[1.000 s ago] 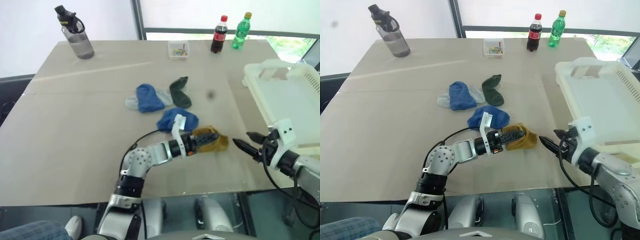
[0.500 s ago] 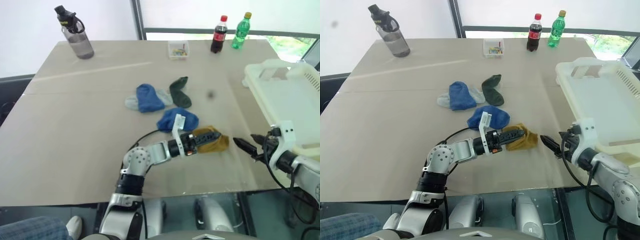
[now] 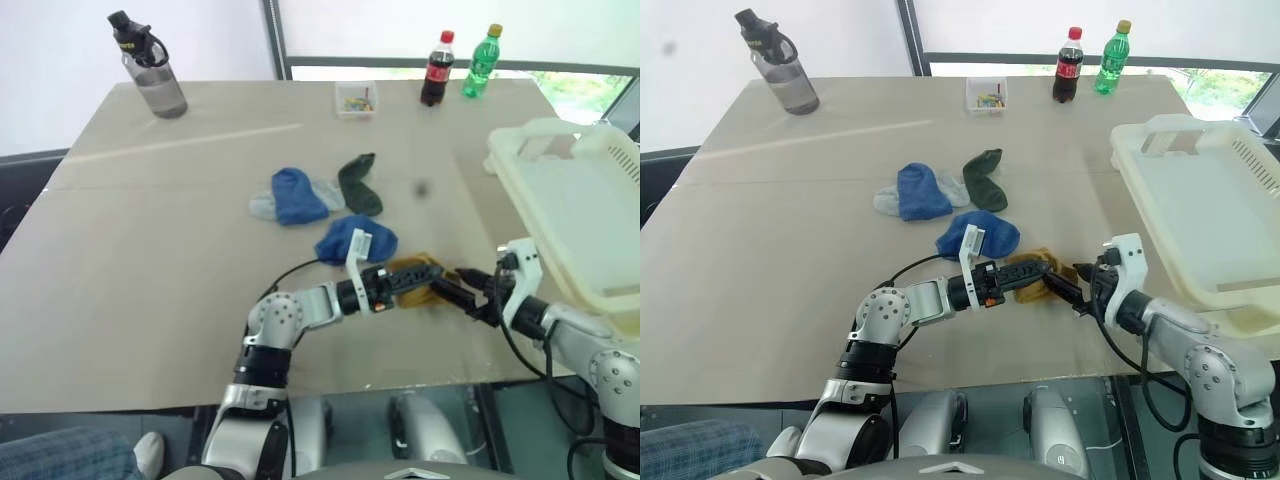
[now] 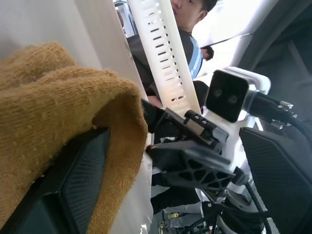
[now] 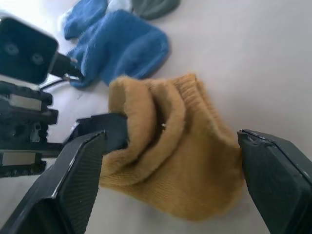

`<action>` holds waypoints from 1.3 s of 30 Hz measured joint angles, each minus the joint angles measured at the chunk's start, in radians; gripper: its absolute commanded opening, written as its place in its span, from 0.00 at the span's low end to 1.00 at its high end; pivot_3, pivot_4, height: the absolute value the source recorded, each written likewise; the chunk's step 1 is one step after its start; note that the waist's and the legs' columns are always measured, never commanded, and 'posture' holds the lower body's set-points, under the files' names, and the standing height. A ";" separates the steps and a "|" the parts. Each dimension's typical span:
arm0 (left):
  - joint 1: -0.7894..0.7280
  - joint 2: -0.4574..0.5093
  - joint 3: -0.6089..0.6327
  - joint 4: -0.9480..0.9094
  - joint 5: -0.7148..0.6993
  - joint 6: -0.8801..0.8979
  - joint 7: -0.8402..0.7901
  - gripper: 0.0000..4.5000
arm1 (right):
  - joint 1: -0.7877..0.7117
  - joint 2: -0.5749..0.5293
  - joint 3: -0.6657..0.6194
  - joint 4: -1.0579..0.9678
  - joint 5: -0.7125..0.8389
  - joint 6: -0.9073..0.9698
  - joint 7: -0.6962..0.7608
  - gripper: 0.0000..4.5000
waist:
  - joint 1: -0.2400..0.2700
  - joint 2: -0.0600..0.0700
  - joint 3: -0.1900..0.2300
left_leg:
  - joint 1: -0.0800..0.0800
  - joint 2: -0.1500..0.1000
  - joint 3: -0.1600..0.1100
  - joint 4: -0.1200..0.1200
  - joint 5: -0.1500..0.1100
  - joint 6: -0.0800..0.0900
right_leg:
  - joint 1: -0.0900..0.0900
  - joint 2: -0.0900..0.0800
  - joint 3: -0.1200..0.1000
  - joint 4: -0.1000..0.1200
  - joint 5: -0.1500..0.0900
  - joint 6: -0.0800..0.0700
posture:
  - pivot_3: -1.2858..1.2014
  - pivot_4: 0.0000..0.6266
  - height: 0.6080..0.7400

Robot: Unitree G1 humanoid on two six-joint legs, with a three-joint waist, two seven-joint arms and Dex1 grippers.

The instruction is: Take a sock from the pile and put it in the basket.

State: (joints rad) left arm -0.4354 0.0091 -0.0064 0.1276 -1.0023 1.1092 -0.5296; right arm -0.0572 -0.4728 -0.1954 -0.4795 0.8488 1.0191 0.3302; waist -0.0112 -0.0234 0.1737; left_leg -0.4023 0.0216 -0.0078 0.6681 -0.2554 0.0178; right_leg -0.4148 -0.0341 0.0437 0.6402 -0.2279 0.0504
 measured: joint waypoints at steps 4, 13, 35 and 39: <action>0.000 0.000 0.001 0.000 0.007 0.002 -0.008 1.00 | -0.018 -0.019 0.048 0.035 -0.067 -0.019 -0.004 0.98 | 0.000 0.000 0.000 | 0.001 0.000 0.000 0.000 0.000 0.000 | 0.000 0.000 0.000 0.000 0.000 0.000 | 0.52 0.24 1.00; 0.022 0.039 -0.004 -0.059 0.018 0.021 -0.044 1.00 | -0.020 -0.063 0.130 0.035 -0.170 -0.074 0.032 0.98 | -0.002 0.000 -0.001 | 0.003 0.000 0.000 0.000 0.000 0.000 | 0.002 0.000 0.000 0.000 0.000 0.000 | 0.52 0.24 1.00; 0.176 0.495 -0.205 -0.468 0.464 -0.566 -0.434 1.00 | -0.054 -0.030 0.166 0.075 -0.235 -0.089 0.066 0.02 | -0.005 -0.001 -0.001 | 0.004 0.003 0.000 -0.001 0.000 0.000 | 0.001 0.000 0.002 0.000 0.000 0.000 | 0.52 0.24 1.00; 0.177 0.521 -0.208 -0.470 0.511 -0.650 -0.469 1.00 | -0.056 -0.012 0.151 0.077 -0.237 -0.095 0.070 0.02 | -0.006 0.000 -0.001 | 0.003 0.005 0.000 -0.001 0.000 0.000 | -0.001 0.001 0.003 0.000 0.000 0.000 | 0.52 0.24 1.00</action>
State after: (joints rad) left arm -0.2585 0.5305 -0.2140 -0.3424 -0.4910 0.4592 -0.9990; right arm -0.1130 -0.4845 -0.0439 -0.4029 0.6120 0.9245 0.4002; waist -0.0173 -0.0238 0.1731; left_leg -0.3991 0.0263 -0.0081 0.6671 -0.2555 0.0178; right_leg -0.4153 -0.0333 0.0462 0.6402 -0.2282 0.0506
